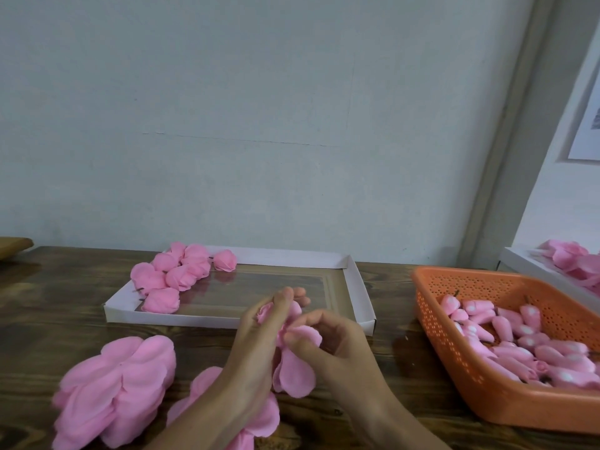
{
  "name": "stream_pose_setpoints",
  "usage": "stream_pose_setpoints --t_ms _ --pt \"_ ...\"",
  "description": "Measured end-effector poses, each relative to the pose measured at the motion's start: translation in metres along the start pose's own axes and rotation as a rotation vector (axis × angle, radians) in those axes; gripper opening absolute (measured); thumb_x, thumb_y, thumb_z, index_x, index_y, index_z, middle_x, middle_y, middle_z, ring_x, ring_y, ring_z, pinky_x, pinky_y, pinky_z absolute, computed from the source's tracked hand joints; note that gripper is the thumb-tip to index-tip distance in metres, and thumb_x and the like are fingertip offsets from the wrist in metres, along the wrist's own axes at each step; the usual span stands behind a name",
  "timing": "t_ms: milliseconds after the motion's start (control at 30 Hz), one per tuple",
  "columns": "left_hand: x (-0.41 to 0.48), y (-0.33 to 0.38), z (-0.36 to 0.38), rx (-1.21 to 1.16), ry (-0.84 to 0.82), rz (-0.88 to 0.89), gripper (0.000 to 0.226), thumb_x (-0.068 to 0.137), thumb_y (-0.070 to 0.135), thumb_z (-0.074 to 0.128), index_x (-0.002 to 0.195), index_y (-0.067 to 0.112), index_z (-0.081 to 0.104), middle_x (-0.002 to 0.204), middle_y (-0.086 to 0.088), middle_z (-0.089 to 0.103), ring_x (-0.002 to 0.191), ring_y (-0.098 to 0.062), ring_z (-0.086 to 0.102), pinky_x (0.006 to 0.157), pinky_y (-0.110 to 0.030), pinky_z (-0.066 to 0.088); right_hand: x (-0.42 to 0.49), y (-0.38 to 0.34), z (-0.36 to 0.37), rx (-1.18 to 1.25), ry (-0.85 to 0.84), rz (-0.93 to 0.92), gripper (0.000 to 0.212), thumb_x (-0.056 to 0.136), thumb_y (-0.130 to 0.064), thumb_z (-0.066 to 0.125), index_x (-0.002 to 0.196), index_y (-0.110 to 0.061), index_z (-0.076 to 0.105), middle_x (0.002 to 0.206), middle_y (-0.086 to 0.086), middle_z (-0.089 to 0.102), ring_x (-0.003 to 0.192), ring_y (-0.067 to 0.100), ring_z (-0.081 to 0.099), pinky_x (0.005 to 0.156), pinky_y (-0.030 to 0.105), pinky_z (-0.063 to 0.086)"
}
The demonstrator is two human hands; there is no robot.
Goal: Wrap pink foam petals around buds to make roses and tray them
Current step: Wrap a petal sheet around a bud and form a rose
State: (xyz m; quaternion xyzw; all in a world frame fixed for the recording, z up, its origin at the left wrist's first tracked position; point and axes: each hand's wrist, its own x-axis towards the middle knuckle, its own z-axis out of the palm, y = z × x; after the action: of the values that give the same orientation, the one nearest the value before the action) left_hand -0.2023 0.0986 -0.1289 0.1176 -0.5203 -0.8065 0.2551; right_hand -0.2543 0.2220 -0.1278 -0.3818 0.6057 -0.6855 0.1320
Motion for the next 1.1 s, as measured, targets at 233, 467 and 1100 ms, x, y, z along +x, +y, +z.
stream_pose_setpoints --t_ms 233,467,1100 --pt "-0.008 -0.002 0.002 0.037 -0.087 0.122 0.043 0.084 0.059 0.075 0.090 0.016 0.075 0.090 -0.016 0.077 0.083 -0.029 0.078 0.065 -0.032 0.061 -0.001 0.008 0.005 0.020 -0.009 -0.064 0.042 0.094 0.000 0.074 0.130 -0.013 0.057 0.118 0.006 0.079 0.116 0.023 0.073 0.098 0.032 0.058" --pt "-0.009 -0.003 0.000 0.092 -0.264 0.182 0.055 0.088 0.055 0.076 0.110 0.010 0.055 0.091 -0.014 0.073 0.085 -0.024 0.075 0.068 -0.027 0.058 -0.005 0.013 0.007 -0.231 0.112 -0.173 0.062 0.085 -0.003 0.075 0.133 -0.040 0.061 0.111 -0.012 0.080 0.105 0.014 0.076 0.090 0.032 0.062" --pt "0.011 0.021 -0.018 0.216 -0.291 0.215 0.045 0.065 0.023 0.088 0.109 0.028 0.082 0.103 -0.013 0.081 0.096 -0.025 0.079 0.074 -0.025 0.061 0.005 -0.006 -0.016 -0.200 0.080 -0.148 0.063 0.088 -0.002 0.080 0.134 -0.034 0.053 0.111 -0.005 0.080 0.105 0.017 0.076 0.088 0.028 0.061"
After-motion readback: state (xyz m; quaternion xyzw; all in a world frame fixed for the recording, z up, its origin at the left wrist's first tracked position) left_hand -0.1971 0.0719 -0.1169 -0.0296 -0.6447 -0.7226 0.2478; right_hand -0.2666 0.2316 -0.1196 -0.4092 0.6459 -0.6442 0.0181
